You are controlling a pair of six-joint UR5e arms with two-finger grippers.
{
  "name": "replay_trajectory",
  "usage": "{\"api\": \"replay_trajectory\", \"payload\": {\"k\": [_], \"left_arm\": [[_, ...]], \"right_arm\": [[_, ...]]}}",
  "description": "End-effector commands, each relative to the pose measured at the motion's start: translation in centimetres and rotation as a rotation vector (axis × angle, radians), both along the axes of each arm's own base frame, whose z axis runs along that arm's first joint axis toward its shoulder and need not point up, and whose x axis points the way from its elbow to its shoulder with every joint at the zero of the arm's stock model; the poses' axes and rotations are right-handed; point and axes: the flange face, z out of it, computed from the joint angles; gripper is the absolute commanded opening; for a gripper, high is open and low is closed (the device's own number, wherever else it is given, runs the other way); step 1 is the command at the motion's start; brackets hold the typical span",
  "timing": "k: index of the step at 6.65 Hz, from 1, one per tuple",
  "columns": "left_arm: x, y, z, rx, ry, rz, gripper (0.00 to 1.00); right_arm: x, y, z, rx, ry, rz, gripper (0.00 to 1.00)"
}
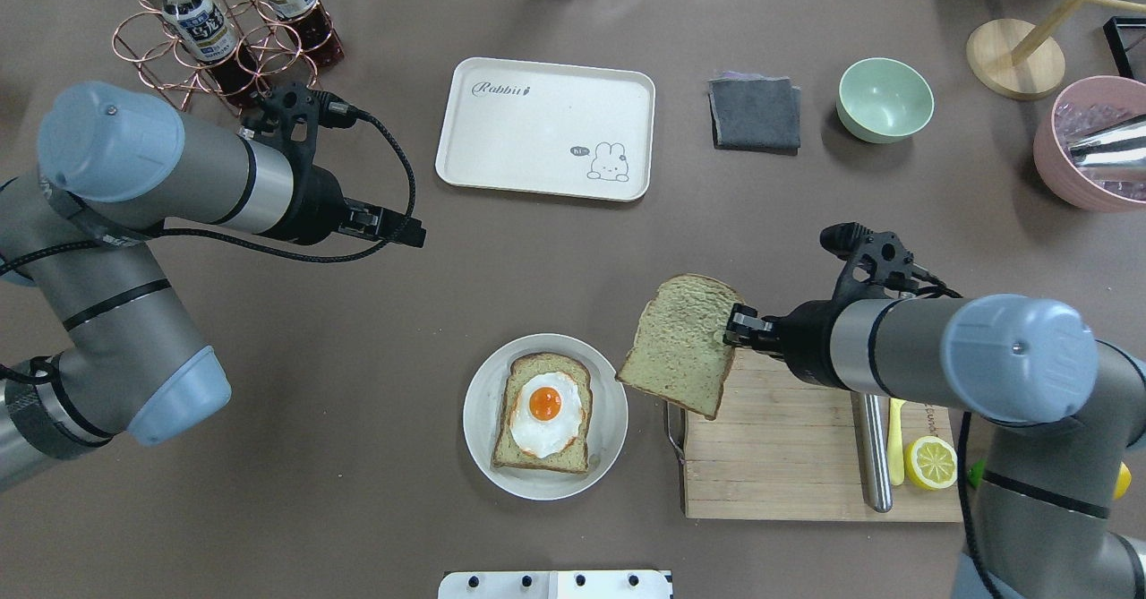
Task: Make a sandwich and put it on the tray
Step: 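Lift the bread slice and carry it over the egg toast plate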
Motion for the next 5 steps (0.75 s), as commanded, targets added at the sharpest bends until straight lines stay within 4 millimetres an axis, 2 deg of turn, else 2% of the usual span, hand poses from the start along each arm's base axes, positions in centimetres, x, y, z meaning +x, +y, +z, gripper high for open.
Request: {"api": "replay_trajectory", "payload": {"k": [1,2,3,4,5], "left_arm": [[0.1,0.0,0.3,-0.004,-0.004,0.0,0.97],[0.0,0.1,0.5,-0.008,-0.006,0.0,0.97],[0.0,0.1,0.7,-0.021,-0.004,-0.006,0.97],[0.0,0.1,0.4,-0.045,0.007,-0.02,0.97],[0.0,0.0,0.2,-0.043,0.01,-0.021,0.97]], "right_arm": [[-7.7,3.6,-6.4,-0.021,0.05,0.02,0.0],[-10.7,5.2,-6.6,-0.021,0.062,-0.011,0.0],[-12.5,5.9,-7.0,-0.005,0.068,-0.01,0.0],[-13.2,5.6,-6.8,0.028,0.09,-0.024,0.0],[-13.0,5.3,-6.9,0.123,0.117,-0.076,0.0]]}}
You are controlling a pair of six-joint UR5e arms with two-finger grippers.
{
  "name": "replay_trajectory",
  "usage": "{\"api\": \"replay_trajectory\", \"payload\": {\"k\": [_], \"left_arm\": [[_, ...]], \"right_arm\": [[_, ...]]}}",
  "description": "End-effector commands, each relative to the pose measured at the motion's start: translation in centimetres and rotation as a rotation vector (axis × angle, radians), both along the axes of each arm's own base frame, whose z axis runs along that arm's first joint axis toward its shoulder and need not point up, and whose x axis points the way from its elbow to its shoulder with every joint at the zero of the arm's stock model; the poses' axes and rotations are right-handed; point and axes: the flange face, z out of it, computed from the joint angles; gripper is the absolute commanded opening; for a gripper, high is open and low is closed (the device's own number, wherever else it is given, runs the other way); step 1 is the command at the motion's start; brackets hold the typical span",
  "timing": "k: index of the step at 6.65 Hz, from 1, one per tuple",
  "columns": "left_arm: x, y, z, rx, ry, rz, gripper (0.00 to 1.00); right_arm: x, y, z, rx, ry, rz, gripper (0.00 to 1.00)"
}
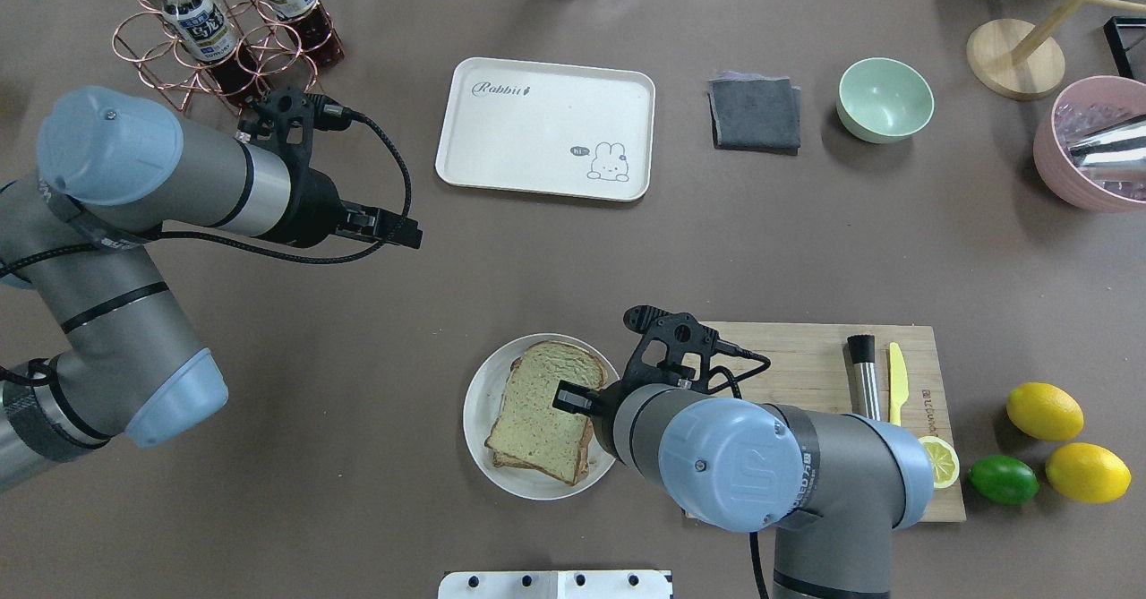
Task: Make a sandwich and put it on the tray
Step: 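Lower the bread onto the fried-egg toast and open the right gripper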
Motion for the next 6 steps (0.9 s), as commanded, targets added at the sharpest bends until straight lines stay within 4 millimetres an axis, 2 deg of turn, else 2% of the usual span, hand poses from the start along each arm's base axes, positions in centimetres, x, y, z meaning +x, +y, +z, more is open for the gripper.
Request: {"api": "replay_trajectory", "payload": {"k": [1,4,6], "left_arm": [[0.0,0.0,-0.2,-0.007,0.005,-0.007,0.97],[0.1,-0.1,-0.2,-0.007,0.005,-0.007,0.97],[0.7,0.4,-0.4,-0.017,0.008,0.0,0.97]], "right_arm": [[-0.2,-0.4,-0.1,0.109,0.035,-0.062,0.0],[-2.8,-1.0,2.5,0.145,0.01,-0.076,0.0],[-2.8,-1.0,2.7,0.146,0.013,-0.079,0.0]]}}
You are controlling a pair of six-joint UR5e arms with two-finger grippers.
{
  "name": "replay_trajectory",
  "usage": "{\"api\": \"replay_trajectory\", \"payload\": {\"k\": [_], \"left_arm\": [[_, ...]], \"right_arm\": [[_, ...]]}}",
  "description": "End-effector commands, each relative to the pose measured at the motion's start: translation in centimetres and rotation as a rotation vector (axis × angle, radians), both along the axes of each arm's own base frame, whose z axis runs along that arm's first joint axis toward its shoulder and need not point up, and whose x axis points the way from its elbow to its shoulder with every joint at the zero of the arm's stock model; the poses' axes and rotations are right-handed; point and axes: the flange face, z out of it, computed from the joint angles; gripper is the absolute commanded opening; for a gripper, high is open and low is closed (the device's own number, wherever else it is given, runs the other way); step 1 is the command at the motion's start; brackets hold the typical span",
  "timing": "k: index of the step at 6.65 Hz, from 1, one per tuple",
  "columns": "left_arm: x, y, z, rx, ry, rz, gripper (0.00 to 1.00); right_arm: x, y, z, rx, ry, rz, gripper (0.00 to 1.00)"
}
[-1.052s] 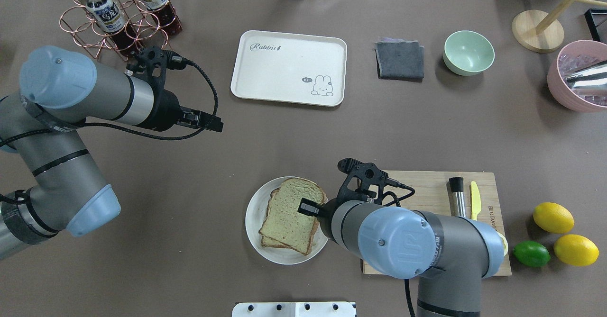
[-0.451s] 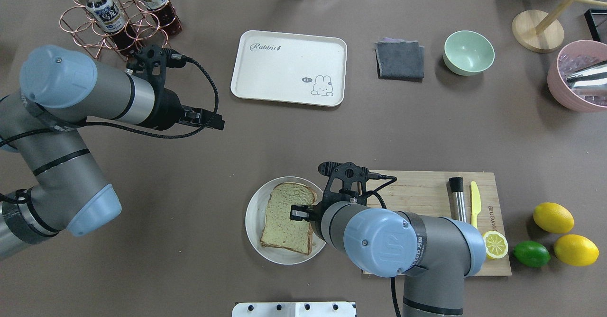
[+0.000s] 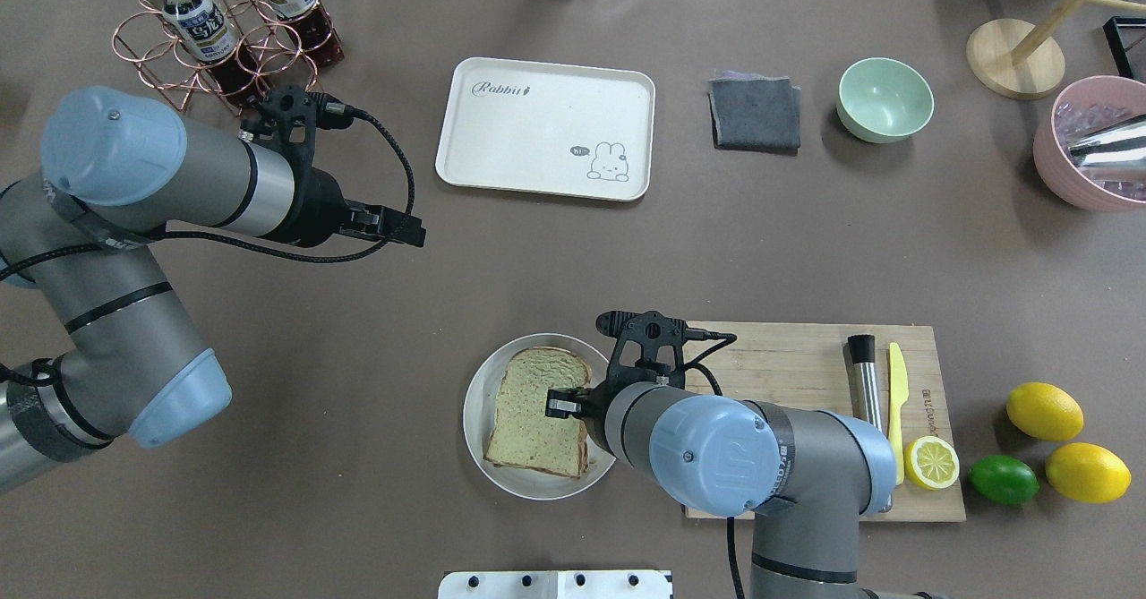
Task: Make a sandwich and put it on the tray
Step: 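Lower the bread onto the fried-egg toast and open the right gripper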
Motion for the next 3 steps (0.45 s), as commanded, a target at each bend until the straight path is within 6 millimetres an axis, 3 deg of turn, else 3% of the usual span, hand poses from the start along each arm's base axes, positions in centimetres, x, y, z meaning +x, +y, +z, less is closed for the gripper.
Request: {"api": "replay_trajectory", "payload": {"k": [1,3], "left_arm": [[0.38,0.28,-0.17,-0.004,0.003,0.005,0.97],[0.37,0.29,-0.08,-0.005,0.002,0.005,0.97]], "right_arm": [[-0.14,0.14,0.37,0.0,0.004,-0.004,0.0],[-0.03,0.04,0.49,0.001,0.006,0.0,0.0]]}}
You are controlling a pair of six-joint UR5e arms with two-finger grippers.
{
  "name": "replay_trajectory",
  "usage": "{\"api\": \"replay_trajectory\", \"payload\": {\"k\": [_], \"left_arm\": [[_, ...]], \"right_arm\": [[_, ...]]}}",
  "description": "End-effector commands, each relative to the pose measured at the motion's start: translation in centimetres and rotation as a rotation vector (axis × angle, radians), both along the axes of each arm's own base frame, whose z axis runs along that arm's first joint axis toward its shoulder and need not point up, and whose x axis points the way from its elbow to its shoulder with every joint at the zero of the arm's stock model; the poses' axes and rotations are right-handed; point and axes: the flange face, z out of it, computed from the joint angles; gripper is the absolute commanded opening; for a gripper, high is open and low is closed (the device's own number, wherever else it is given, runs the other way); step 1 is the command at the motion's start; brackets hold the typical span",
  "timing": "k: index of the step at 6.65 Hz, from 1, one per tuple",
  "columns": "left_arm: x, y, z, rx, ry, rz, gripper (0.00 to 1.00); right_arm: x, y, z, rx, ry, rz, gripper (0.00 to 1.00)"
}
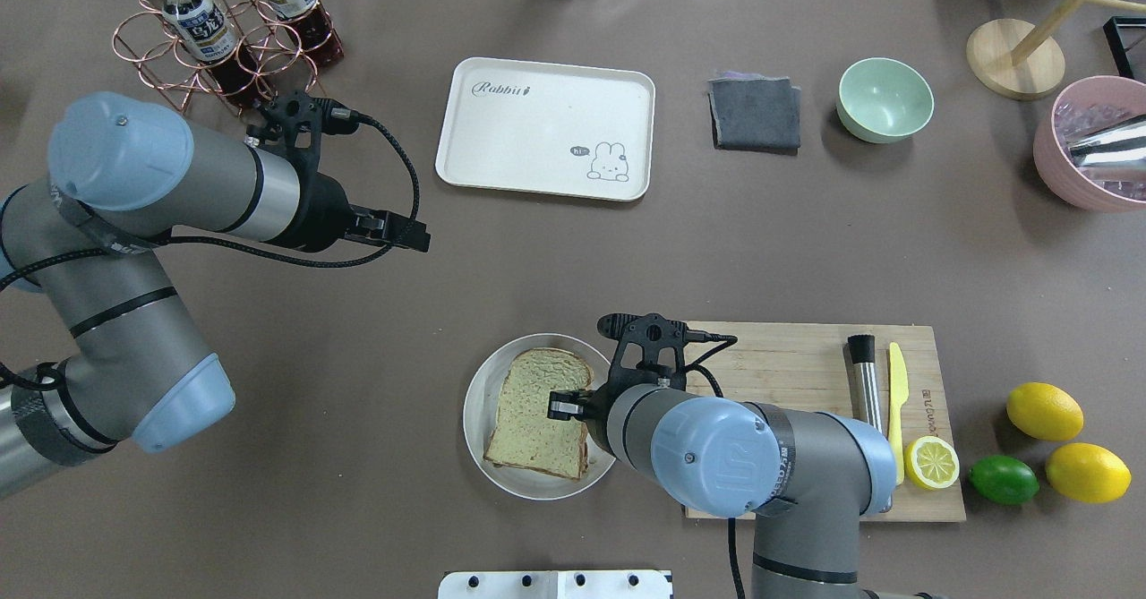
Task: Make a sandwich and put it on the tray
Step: 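Lower the bread onto the fried-egg toast and open the right gripper, then withdraw the right arm while the left arm moves toward the white plate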
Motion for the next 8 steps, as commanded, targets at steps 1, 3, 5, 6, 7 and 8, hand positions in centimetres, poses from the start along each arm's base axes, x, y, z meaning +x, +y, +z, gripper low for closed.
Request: {"api": "replay_trajectory", "payload": {"k": [1,3,5,6,7,8], "left_arm": [[0.0,0.0,0.0,0.0,0.0,0.0,0.97],[0.1,0.1,-0.1,0.001,0.002,0.002,0.97],[-0.1,0.1,-0.3,0.005,0.007,0.002,0.98],[-0.1,0.1,-0.2,0.004,0.006,0.002,0.98],[0.4,0.6,-0.3,0.001,0.008,0.011,0.97],[1.6,1.5,-0.1,-0.028,0.01,0.012,0.97]], "right_arm": [[0.2,0.0,-0.3,0.0,-0.009,0.006,0.08],[0.2,-0.4,-0.3,0.0,0.003,0.013,1.0],[1.2,-1.2,-0.5,-0.001,-0.004,0.022,1.0],[4.2,-3.0,-0.9,-0.034,0.008,0.019,1.0],[8.0,-5.9,-0.8,-0.093,0.018,0.013,1.0],[12.0,-9.5,0.7,-0.155,0.051,0.02,1.0]]}}
